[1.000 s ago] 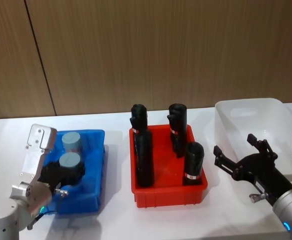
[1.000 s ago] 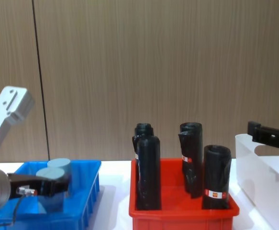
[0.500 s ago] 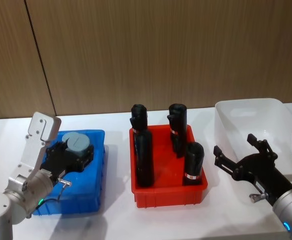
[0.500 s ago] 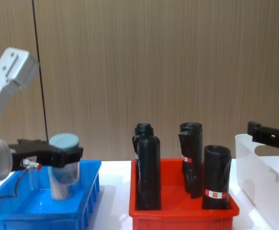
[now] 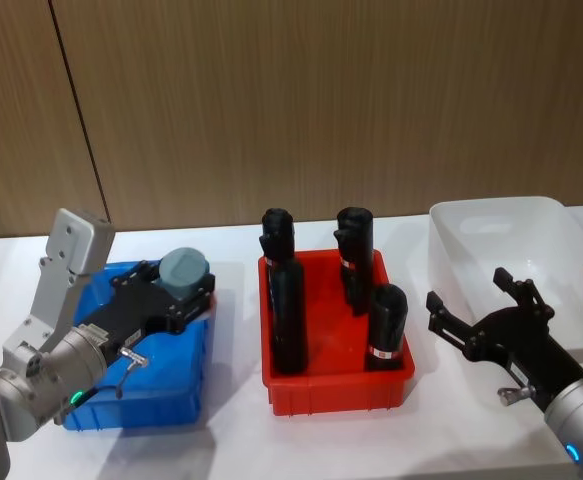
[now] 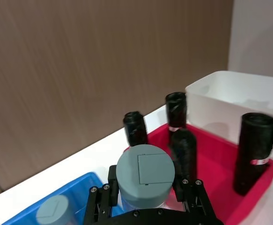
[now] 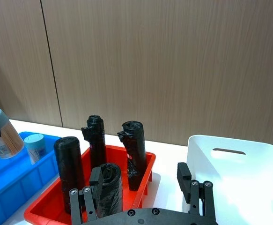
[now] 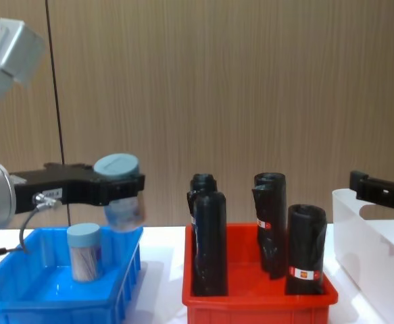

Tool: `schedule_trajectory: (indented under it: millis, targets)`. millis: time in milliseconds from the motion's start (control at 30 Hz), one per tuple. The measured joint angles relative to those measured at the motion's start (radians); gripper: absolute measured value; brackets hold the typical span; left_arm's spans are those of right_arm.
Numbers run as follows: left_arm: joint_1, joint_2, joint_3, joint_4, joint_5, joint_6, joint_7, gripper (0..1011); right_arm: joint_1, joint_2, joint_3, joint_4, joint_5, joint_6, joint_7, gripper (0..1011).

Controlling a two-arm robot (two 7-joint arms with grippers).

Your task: Pick the cotton swabs from the blue box and place them into the white box.

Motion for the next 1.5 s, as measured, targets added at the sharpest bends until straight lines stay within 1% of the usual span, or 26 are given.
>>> schedule_trajectory:
  millis: [67,100,167,267,400,467,533,567,600,633,700,800,900,933,1033,1167,1367,1500]
  targets:
    - [0.000,0.004,-0.002,-0.004,-0.009,-0.004,-0.021,664,0.000,0.000,0.000,0.000,0.000,0.000,0.000,1002]
    - [0.001,0.006,-0.003,-0.007,-0.019,-0.008,-0.047,664,0.000,0.000,0.000,0.000,0.000,0.000,0.000,1002]
    - [0.001,0.010,-0.005,-0.010,-0.028,-0.011,-0.069,665,0.000,0.000,0.000,0.000,0.000,0.000,0.000,1002]
    - [0.000,0.015,-0.007,-0.012,-0.053,-0.018,-0.130,665,0.000,0.000,0.000,0.000,0.000,0.000,0.000,1002]
    - [-0.004,0.019,-0.009,-0.011,-0.071,-0.022,-0.178,664,0.000,0.000,0.000,0.000,0.000,0.000,0.000,1002]
    - [-0.008,0.022,-0.009,-0.005,-0.089,-0.025,-0.232,664,0.000,0.000,0.000,0.000,0.000,0.000,0.000,1002]
    - [-0.011,0.023,-0.009,-0.001,-0.096,-0.026,-0.255,665,0.000,0.000,0.000,0.000,0.000,0.000,0.000,1002]
    - [-0.014,0.023,-0.009,0.004,-0.103,-0.027,-0.280,665,0.000,0.000,0.000,0.000,0.000,0.000,0.000,1002]
    - [-0.014,0.023,-0.009,0.004,-0.103,-0.027,-0.280,665,0.000,0.000,0.000,0.000,0.000,0.000,0.000,1002]
    - [-0.017,0.024,-0.009,0.009,-0.111,-0.027,-0.309,664,0.000,0.000,0.000,0.000,0.000,0.000,0.000,1002]
    - [-0.021,0.024,-0.009,0.015,-0.118,-0.027,-0.339,664,0.000,0.000,0.000,0.000,0.000,0.000,0.000,1001]
    - [-0.033,0.024,-0.006,0.033,-0.129,-0.027,-0.402,665,0.000,0.000,0.000,0.000,0.000,0.000,0.000,1002]
    - [-0.040,0.024,-0.004,0.044,-0.133,-0.026,-0.439,665,0.000,0.000,0.000,0.000,0.000,0.000,0.000,1002]
    - [-0.045,0.023,-0.002,0.051,-0.135,-0.023,-0.464,664,0.000,0.000,0.000,0.000,0.000,0.000,0.000,1002]
    - [-0.052,0.022,0.001,0.063,-0.136,-0.016,-0.500,665,0.000,0.000,0.000,0.000,0.000,0.000,0.000,1002]
    - [-0.058,0.022,0.005,0.073,-0.136,-0.007,-0.531,665,0.000,0.000,0.000,0.000,0.000,0.000,0.000,1002]
    - [-0.066,0.021,0.012,0.085,-0.136,-0.002,-0.557,665,0.000,0.000,0.000,0.000,0.000,0.000,0.000,1002]
    - [-0.069,0.020,0.015,0.089,-0.135,-0.003,-0.563,665,0.000,0.000,0.000,0.000,0.000,0.000,0.000,1002]
